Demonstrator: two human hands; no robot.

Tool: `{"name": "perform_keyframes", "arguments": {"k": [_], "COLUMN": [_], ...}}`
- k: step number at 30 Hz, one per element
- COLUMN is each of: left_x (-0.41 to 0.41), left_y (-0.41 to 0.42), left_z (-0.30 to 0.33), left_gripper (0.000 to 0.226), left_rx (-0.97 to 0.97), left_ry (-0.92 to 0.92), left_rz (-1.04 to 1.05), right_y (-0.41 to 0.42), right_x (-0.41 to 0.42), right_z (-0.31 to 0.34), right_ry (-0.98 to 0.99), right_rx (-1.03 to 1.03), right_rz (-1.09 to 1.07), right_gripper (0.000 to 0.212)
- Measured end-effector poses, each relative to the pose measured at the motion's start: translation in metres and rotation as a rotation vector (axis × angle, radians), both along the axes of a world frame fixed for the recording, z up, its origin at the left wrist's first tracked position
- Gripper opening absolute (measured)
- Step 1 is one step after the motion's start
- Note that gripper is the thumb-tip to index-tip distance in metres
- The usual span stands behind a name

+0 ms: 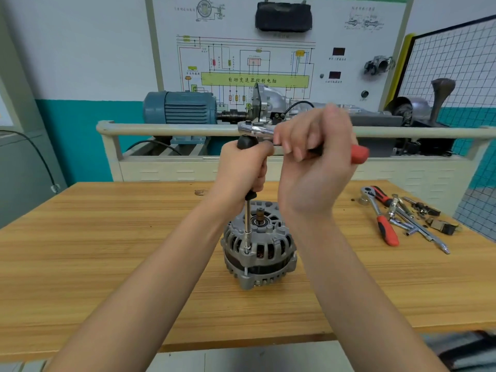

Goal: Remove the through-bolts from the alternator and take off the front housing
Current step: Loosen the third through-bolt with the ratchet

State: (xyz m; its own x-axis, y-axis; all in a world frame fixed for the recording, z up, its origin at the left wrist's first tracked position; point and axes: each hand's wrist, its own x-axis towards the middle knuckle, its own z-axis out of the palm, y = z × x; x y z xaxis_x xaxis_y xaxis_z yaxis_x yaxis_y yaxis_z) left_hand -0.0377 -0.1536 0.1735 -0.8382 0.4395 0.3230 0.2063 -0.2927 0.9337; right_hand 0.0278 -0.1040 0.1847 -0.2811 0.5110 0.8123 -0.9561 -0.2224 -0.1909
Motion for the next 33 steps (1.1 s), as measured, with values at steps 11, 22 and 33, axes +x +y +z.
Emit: {"name": "perform_keyframes", "arguments": {"k": [11, 22, 33], "left_x": [-0.015, -0.008, -0.012], "left_y": [-0.02, -0.007, -0.012], "left_z": [0.0, -0.005, -0.005], "left_gripper": [0.039, 0.05, 0.038], "left_rx": [-0.006, -0.054, -0.064], "left_ry": [0.057, -0.017, 0.04], "left_rz": [-0.4, -0.225, -0.31], "right_y": [0.037, 0.019, 0.015], "right_x": [-0.012, -0.006, -0.003], "right_z": [0.015, 0.003, 0.003], "right_ry": [-0.228, -0.094, -0.033], "right_rx": [-0.275, -0.162, -0.005], "right_rz": [0.643, 0.317, 0.134], "right_gripper": [0.05, 0.043, 0.04]}}
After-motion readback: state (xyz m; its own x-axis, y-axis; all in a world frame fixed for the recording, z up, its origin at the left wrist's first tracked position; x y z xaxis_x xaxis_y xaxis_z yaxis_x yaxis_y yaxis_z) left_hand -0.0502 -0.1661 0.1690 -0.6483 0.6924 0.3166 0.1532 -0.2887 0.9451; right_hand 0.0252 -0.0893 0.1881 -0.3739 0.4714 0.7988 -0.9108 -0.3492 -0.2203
